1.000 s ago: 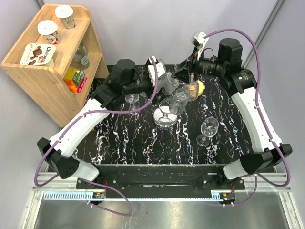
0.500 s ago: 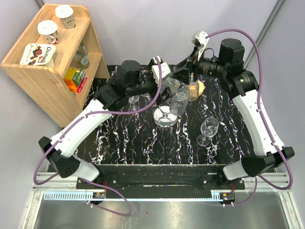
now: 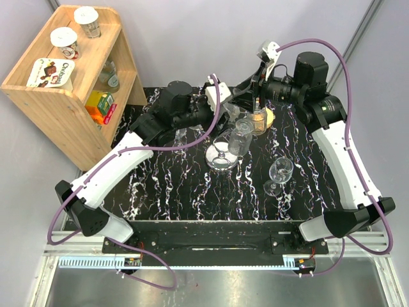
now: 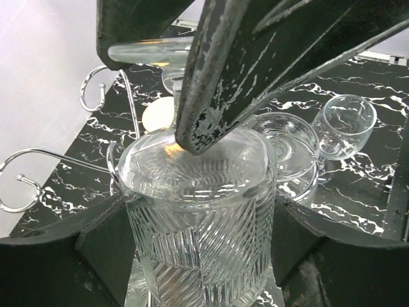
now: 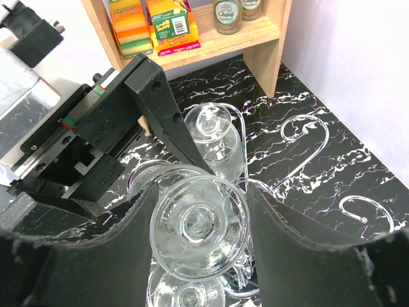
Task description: Place the wine glass upside down on the wine glass rack
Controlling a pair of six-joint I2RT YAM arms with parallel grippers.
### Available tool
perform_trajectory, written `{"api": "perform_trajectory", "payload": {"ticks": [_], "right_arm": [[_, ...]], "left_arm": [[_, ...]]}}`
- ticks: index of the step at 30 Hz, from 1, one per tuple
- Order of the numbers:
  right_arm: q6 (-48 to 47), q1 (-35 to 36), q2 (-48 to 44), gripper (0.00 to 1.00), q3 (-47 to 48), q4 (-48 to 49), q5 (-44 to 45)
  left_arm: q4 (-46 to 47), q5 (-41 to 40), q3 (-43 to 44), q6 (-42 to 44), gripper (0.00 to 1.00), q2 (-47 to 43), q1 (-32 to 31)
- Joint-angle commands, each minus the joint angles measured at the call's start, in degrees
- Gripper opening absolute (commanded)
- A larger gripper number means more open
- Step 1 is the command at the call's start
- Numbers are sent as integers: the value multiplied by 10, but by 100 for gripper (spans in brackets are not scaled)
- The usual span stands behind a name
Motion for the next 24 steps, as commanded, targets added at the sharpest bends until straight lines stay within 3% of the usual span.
{"api": "perform_trajectory", "payload": {"ticks": [1,3,7,11,19,21,24], "right_arm": [[14,9,-35,0,6,35,-15],[14,10,-36,0,5,34,-19],[6,11,-36,2,5,22,-26],[1,13,-37,28,12,12,-32],[-9,13,-44,91,44,-11,-24],[-11,13,-44,98,56,-17,-18],[-12,13,-42,99,75,-24,-11]], "left_arm": [[13,-13,21,10,57,-5,0],[10,-9,22,13,46,-8,-1],[9,-6,25,15,2,-13,-1],[18,2,19,8,0,-21,-1],[39,22,7,4,0,-44,0],[41,28,12,1,0,-50,0],[47,30,12,-8,0,-57,4]]}}
